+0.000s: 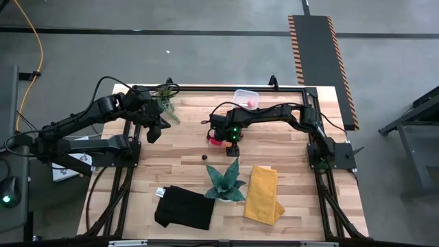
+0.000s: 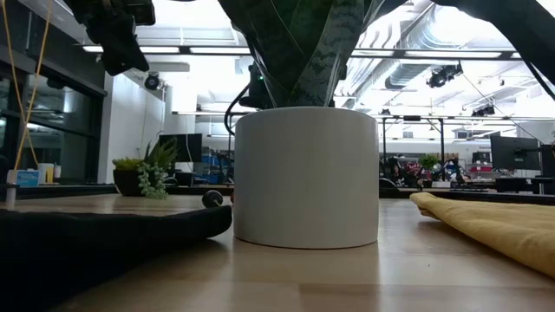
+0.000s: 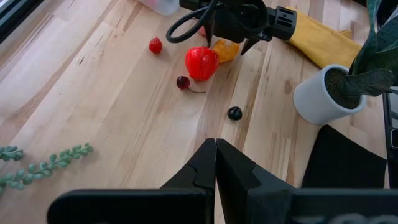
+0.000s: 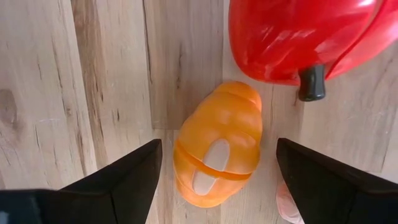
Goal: Pick and placing Produce into tupperware
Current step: Put the croissant into the transparent container
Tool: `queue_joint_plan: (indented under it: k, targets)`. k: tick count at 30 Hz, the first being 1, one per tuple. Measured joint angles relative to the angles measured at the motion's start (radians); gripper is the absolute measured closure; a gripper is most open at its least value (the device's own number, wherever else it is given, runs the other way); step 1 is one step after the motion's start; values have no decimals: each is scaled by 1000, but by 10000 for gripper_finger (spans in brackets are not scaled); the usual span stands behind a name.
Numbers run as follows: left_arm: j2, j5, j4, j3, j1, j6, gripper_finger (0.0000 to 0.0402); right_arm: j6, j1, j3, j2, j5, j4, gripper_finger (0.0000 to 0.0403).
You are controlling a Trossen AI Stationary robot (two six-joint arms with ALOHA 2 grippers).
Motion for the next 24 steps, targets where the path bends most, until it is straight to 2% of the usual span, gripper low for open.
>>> queue_joint_plan:
  k: [24]
  targets:
    - [0,0,0,0,0,0,401,0,0,0,-1,-7,0,168]
